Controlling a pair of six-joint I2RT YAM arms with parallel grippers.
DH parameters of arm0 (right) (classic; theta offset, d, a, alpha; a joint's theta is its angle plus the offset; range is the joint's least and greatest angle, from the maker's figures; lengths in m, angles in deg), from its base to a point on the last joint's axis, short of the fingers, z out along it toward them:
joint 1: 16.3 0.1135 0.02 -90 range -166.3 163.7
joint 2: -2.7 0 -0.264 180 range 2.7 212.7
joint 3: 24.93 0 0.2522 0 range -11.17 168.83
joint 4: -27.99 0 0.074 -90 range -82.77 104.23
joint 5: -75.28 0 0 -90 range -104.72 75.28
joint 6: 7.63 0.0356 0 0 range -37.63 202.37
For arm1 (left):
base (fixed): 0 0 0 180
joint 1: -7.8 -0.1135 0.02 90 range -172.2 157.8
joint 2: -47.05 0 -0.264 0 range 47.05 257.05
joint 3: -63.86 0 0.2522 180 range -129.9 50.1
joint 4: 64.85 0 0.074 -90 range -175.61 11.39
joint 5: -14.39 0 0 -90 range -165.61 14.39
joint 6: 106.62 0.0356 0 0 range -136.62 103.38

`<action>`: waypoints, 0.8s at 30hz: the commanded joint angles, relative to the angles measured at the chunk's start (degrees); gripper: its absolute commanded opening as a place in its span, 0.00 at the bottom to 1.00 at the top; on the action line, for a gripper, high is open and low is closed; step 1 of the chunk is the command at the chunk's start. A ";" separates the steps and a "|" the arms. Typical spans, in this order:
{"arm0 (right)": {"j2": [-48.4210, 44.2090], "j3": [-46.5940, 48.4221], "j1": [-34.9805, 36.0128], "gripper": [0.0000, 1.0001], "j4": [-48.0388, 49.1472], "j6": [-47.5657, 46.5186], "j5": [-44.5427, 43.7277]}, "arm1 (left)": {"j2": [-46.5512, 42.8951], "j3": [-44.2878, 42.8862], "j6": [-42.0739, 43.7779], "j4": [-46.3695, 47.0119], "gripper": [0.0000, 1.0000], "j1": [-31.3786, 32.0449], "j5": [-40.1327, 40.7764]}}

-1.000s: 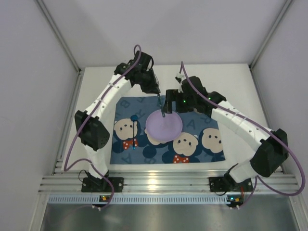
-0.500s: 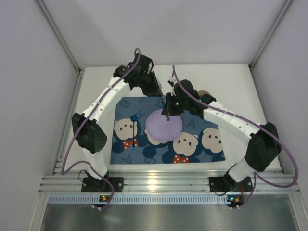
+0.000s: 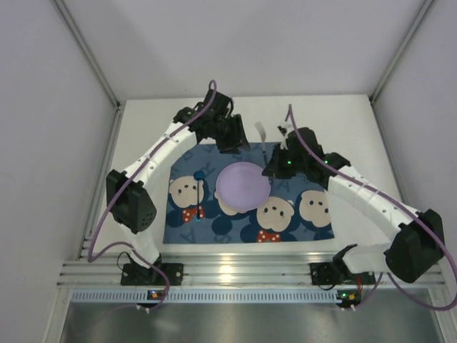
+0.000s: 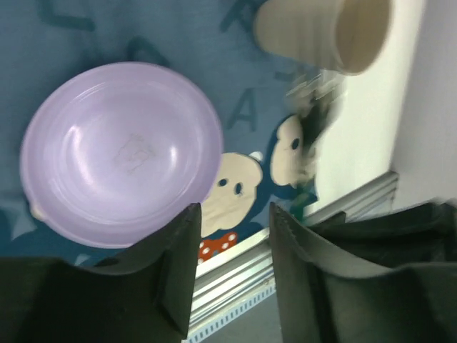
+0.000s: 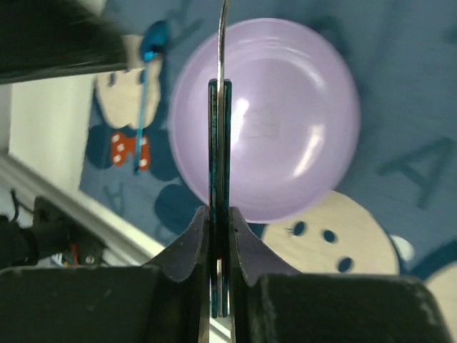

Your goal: Set the dinner table for one person

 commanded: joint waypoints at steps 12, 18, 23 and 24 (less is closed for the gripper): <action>-6.07 -16.61 -11.31 0.00 -0.53 2.30 -4.40 | -12.81 11.69 5.17 -5.04 0.97 -2.76 14.05; -4.31 -18.63 -11.40 0.00 1.05 2.21 -3.17 | -13.43 12.31 5.00 -6.26 0.95 -2.85 14.84; -3.60 -20.57 -11.40 0.00 3.87 3.26 0.52 | -14.39 13.36 4.38 -6.62 0.92 -2.85 15.28; -3.52 -21.10 -11.40 0.00 4.48 3.44 1.05 | -14.57 13.45 4.38 -6.70 0.92 -2.85 15.37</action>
